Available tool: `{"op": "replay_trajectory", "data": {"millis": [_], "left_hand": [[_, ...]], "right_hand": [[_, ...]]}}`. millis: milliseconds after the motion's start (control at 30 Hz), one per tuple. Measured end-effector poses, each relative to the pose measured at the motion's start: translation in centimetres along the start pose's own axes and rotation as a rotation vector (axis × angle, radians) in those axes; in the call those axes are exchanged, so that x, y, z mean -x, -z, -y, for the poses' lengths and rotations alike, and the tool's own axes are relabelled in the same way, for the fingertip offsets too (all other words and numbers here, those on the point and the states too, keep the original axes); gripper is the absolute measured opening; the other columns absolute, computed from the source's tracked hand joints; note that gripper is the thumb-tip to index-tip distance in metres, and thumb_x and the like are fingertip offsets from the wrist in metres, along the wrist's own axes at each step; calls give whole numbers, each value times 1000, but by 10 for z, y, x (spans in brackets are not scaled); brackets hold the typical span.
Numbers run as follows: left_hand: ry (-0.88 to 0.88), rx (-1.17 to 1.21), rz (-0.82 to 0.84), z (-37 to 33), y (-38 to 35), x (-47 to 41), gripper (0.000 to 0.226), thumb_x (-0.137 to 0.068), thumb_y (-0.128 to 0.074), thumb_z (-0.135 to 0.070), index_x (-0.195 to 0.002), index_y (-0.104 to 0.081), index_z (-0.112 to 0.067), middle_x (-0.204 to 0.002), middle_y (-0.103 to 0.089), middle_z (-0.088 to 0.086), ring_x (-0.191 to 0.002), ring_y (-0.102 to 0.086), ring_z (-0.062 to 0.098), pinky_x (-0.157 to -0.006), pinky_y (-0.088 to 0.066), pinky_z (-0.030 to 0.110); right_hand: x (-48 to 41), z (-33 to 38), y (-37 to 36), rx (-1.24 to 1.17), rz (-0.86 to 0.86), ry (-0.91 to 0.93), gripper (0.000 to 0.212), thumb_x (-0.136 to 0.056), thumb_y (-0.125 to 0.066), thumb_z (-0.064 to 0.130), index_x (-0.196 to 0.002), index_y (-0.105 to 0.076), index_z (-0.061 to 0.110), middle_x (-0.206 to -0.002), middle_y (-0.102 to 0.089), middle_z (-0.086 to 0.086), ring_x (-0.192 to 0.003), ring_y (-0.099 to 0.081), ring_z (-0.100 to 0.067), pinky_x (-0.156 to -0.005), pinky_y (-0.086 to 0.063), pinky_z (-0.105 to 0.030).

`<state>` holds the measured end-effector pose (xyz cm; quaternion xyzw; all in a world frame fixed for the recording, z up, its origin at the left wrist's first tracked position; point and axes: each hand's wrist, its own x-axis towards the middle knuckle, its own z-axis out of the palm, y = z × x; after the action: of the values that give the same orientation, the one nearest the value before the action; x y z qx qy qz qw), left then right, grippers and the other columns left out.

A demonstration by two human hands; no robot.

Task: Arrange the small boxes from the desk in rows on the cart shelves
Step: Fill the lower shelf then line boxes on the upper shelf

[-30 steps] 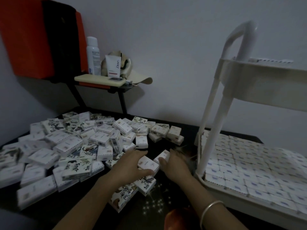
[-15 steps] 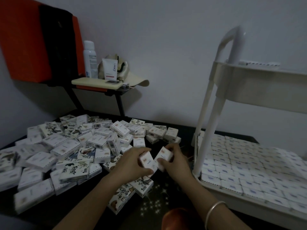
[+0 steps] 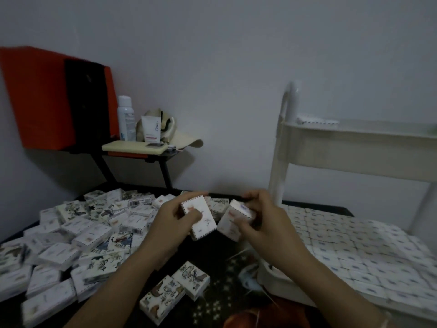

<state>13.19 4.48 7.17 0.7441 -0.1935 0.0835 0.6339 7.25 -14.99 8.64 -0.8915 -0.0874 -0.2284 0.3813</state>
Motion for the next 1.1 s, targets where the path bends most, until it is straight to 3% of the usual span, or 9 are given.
{"op": "replay_trajectory", "data": {"millis": [100, 200, 333, 533, 667, 800, 900, 1000, 1100], "left_hand": [[-14, 76, 60, -32, -4, 0, 39, -94, -53, 1, -112, -68, -30, -55, -45, -3, -41, -38, 7, -42, -31, 16], [-15, 183, 143, -64, -12, -1, 36, -93, -59, -5, -116, -65, -32, -52, -39, 0, -44, -28, 13, -42, -25, 22], [-60, 232, 202, -110, -29, -2, 26, -90, -61, -4, -114, -56, -15, -66, -67, -7, -41, -39, 8, -37, -29, 17], [-197, 194, 291, -183, -44, -18, 39, -78, -68, -24, -113, -52, -20, -88, -69, 13, -44, -39, 6, -40, -34, 17], [-179, 168, 383, -222, -50, -33, 47, -64, -73, -21, -107, -56, -15, -85, -62, 11, -50, -50, 7, -46, -43, 18], [-103, 160, 379, -249, -67, -53, 48, -59, -76, -1, -103, -57, -8, -96, -63, 14, -63, -68, 13, -59, -56, 21], [-117, 137, 336, -268, -80, -74, 36, -76, -69, 12, -105, -56, -5, -101, -63, 18, -75, -73, 24, -67, -61, 29], [-178, -72, 321, -280, -92, -102, 30, -80, -69, 8, -103, -57, -6, -96, -66, 16, -76, -74, 23, -67, -61, 29], [-425, -632, 295, -280, -105, -136, 33, -77, -81, -21, -102, -61, -14, -89, -68, 2, -68, -72, 12, -60, -58, 25]], "right_hand": [[12, 25, 43, 72, -8, 115, 28, -85, -67, 37, -108, -54, 47, -96, -62, 29, -92, -59, 7, -77, -52, -21], [21, 51, 88, 177, -85, 168, 19, -79, -60, 51, -97, -55, 54, -86, -61, 31, -80, -58, 2, -65, -47, -16], [19, 71, 142, -184, -142, 158, 20, -84, -66, 31, -104, -65, 33, -97, -69, 13, -46, -55, -6, -44, -44, -20], [-13, 81, 209, -473, -266, 112, 12, -91, -61, 15, -103, -63, 14, -93, -70, -10, -64, -65, -17, -48, -48, -24], [-39, 78, 235, -277, -320, 69, 44, -85, -59, 48, -98, -63, 6, -87, -71, -2, -66, -66, -11, -53, -50, -25], [-70, 60, 242, -56, -312, 37, 20, -91, -64, 30, -90, -59, 11, -91, -70, -7, -68, -65, -14, -52, -49, -26], [-88, 47, 244, 117, -223, -17, 17, -90, -64, 20, -105, -56, 20, -106, -62, 0, -75, -65, -17, -53, -49, -23], [-98, 40, 247, 230, -141, -113, 42, -87, -67, 18, -123, -46, 25, -120, -52, -2, -87, -64, -22, -58, -51, -24], [-103, 31, 254, 293, -155, -130, 51, -86, -69, 18, -129, -41, 22, -117, -55, -2, -96, -60, -18, -66, -55, -25]]}}
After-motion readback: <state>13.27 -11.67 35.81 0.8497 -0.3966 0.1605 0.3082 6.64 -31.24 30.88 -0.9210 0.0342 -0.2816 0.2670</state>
